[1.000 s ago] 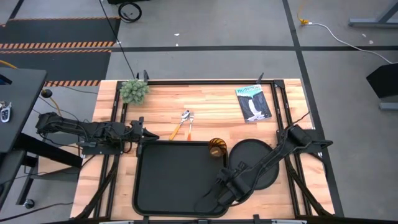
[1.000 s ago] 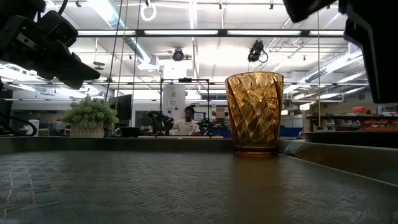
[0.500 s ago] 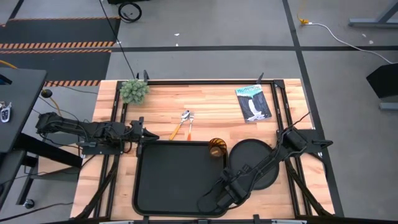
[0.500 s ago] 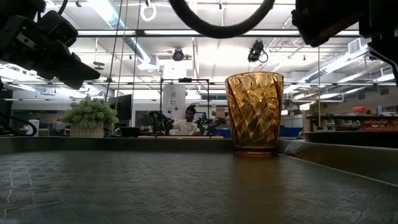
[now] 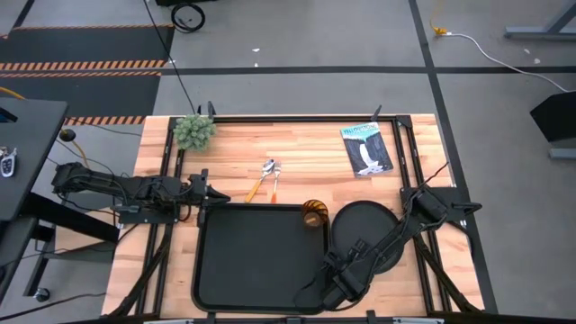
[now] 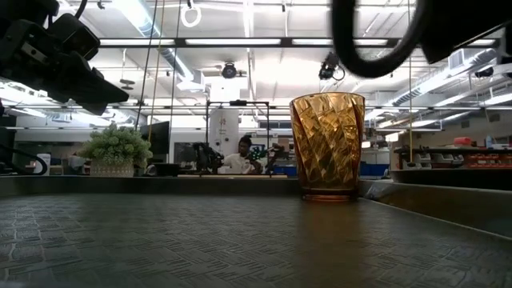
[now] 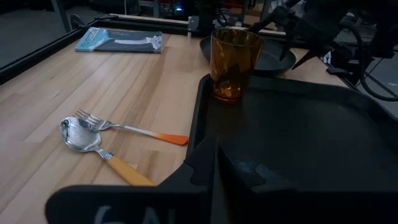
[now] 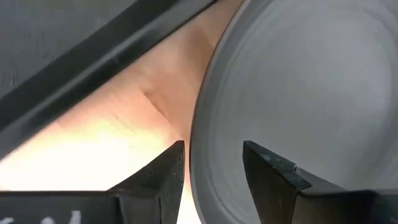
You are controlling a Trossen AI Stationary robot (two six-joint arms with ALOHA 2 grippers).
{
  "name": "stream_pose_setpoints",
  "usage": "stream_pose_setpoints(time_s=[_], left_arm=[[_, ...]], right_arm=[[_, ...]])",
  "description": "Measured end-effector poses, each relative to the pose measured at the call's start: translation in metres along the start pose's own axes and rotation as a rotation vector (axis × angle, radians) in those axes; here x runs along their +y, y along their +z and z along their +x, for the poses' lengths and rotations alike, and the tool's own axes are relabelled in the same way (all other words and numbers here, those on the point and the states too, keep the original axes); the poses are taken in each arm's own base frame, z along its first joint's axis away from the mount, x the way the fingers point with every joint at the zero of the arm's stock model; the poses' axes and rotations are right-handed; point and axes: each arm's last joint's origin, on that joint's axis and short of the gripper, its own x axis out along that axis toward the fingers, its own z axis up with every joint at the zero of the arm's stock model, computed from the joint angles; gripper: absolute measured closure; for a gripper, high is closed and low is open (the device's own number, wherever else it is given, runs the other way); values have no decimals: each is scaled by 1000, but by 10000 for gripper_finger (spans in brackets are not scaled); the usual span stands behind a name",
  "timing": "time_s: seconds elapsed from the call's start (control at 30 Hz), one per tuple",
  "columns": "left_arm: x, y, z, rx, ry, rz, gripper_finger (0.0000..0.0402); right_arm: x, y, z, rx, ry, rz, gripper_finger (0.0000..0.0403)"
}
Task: Pick and place plate/cup/fork/spoon on tray
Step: Put the black plate on the black tray
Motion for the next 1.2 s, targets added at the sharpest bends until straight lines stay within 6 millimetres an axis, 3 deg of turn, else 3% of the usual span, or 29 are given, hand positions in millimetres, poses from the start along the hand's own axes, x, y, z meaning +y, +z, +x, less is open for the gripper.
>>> stream_pose_setpoints(time_s=[0.47,0.83,1.2], left_arm=[[0,0,0,0,0,0,374],[0,0,0,1,0,0,374],[0,0,0,0,0,0,374]], right_arm=[[3,-18,-2,-19,-6,7,245],[1,-26,17,-19,-18,26,251],[3,-27,18,5,2,14,333]])
